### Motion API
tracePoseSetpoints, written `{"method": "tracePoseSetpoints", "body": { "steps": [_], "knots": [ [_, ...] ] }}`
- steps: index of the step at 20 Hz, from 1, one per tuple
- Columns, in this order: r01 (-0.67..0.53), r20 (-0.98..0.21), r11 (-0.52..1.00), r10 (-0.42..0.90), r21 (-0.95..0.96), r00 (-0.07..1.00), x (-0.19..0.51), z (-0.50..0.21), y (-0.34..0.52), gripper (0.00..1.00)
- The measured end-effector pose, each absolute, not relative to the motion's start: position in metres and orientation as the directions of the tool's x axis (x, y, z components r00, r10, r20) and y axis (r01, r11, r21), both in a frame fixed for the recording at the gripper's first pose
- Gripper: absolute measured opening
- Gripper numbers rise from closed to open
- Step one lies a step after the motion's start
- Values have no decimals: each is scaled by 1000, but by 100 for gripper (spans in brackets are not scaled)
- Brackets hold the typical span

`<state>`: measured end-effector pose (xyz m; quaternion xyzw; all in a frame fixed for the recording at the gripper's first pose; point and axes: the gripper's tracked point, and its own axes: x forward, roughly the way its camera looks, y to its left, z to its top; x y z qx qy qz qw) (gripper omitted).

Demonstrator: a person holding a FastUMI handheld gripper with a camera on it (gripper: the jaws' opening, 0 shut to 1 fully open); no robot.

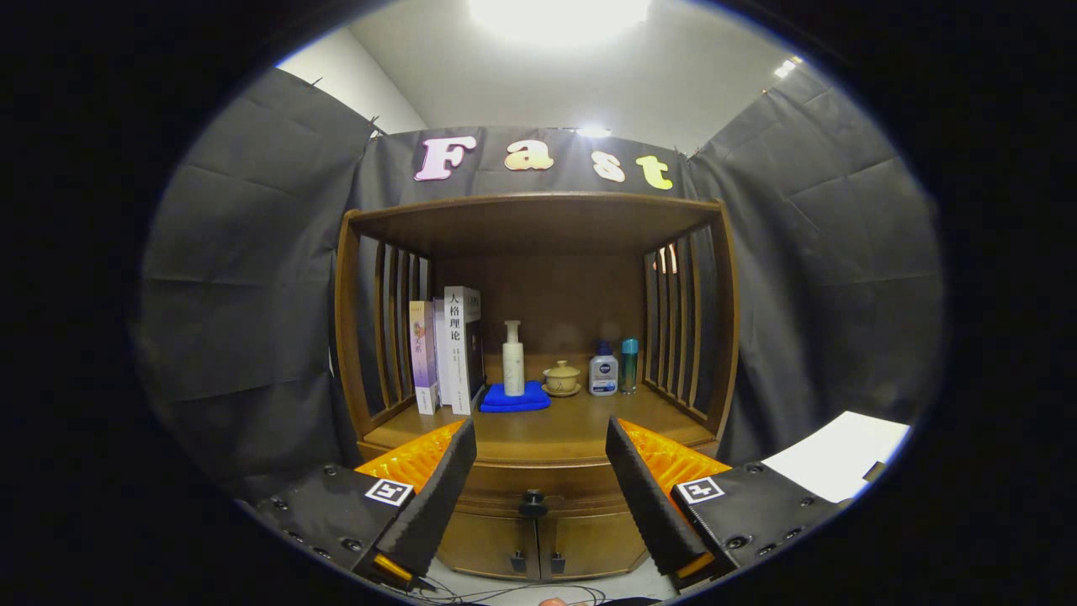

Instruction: Pull open the drawer, take out the items inside it, and place them on the countertop above the cabinet.

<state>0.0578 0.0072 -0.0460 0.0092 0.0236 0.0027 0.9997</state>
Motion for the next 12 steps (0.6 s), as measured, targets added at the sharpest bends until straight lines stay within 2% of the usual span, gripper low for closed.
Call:
{"method": "tracePoseSetpoints", "body": {
  "steps": [12],
  "knots": [
    [1, -127, 998, 7, 65, 992, 113, -115, 5, 98]
  ]
}}
